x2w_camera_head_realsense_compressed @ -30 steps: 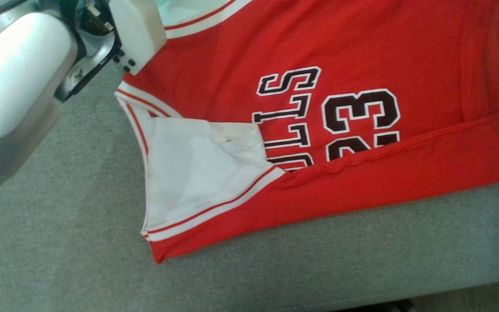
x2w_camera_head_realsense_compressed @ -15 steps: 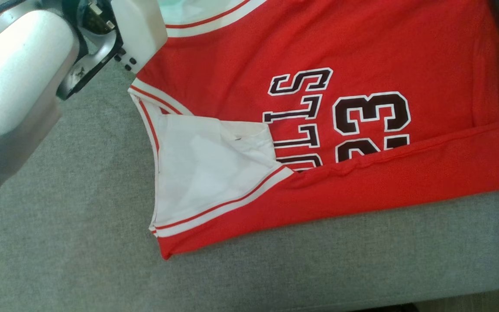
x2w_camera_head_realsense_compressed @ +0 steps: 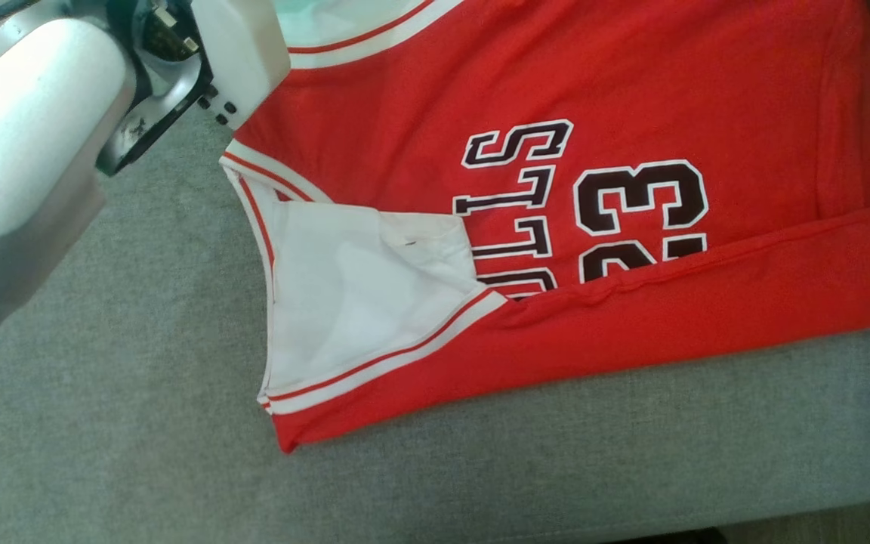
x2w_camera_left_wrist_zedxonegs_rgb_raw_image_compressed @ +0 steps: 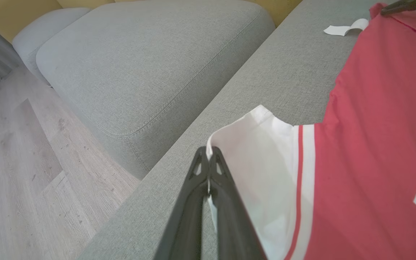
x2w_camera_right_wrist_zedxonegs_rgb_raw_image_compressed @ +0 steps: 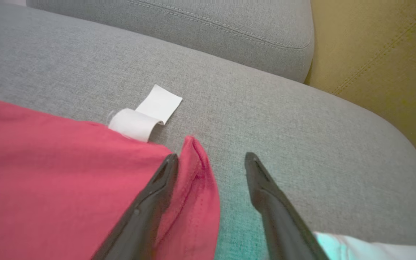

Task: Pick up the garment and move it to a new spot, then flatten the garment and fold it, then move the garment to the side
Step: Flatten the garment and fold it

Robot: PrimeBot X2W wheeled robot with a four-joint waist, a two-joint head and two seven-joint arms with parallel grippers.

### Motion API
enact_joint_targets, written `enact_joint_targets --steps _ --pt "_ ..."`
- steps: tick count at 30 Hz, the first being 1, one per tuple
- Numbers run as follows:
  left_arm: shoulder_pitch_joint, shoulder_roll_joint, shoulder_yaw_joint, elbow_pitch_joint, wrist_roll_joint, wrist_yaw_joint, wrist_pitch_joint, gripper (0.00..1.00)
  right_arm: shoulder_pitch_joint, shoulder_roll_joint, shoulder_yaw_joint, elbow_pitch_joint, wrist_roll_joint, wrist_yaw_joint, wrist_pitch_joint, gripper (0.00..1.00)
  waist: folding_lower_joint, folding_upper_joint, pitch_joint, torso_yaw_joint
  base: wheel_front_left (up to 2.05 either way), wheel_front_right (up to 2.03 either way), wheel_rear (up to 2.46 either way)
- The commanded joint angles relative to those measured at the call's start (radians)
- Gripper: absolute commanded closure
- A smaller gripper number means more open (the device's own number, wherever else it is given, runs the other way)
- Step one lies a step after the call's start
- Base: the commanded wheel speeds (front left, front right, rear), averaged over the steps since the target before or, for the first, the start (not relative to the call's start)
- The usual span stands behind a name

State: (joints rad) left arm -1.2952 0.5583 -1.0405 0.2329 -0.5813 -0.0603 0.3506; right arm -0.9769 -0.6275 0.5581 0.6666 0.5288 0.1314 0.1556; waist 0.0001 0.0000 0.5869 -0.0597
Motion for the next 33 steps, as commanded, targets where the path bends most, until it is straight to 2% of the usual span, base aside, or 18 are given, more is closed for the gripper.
enact_joint_targets --steps 1,3,6,15,24,28,33 --pt "-0.051 0.041 0.040 -0.028 -0.005 0.009 -0.004 1.00 -0.001 -0.007 0.008 -0.010 0.017 -0.001 -0.009 0.53 -0.0001 0.0000 0.000 0.003 0.00 0.00 0.00" --pt "-0.050 0.043 0.039 -0.028 -0.007 0.008 -0.003 1.00 -0.004 -0.003 0.015 -0.003 0.032 -0.001 -0.005 0.59 -0.0001 0.0000 -0.001 0.007 0.00 0.00 0.00" --pt "-0.049 0.043 0.037 -0.028 -0.010 0.007 -0.005 1.00 -0.009 -0.005 0.024 0.012 0.055 -0.001 0.000 1.00 -0.0001 0.0000 -0.001 0.014 0.00 0.00 0.00" --pt "-0.054 0.056 0.051 -0.010 0.010 0.027 -0.070 1.00 -0.035 -0.013 0.019 0.037 0.074 -0.001 -0.083 1.00 -0.0001 0.0000 -0.021 0.022 0.00 0.00 0.00" --pt "-0.123 0.042 0.118 0.050 0.061 0.065 -0.283 1.00 -0.074 -0.019 -0.058 0.068 0.118 -0.001 -0.221 1.00 -0.0001 0.0000 -0.047 0.038 0.00 0.00 0.00" --pt "-0.099 0.034 0.134 0.066 0.028 0.062 -0.324 1.00 -0.033 -0.035 -0.067 0.063 0.142 -0.001 -0.240 1.00 -0.0001 0.0000 -0.070 0.054 0.00 0.00 0.00" --pt "0.003 0.063 0.119 0.003 -0.012 0.064 -0.327 1.00 0.066 -0.066 -0.080 0.017 0.192 -0.001 -0.261 1.00 -0.0001 0.0000 -0.106 0.075 0.00 0.00 0.00"
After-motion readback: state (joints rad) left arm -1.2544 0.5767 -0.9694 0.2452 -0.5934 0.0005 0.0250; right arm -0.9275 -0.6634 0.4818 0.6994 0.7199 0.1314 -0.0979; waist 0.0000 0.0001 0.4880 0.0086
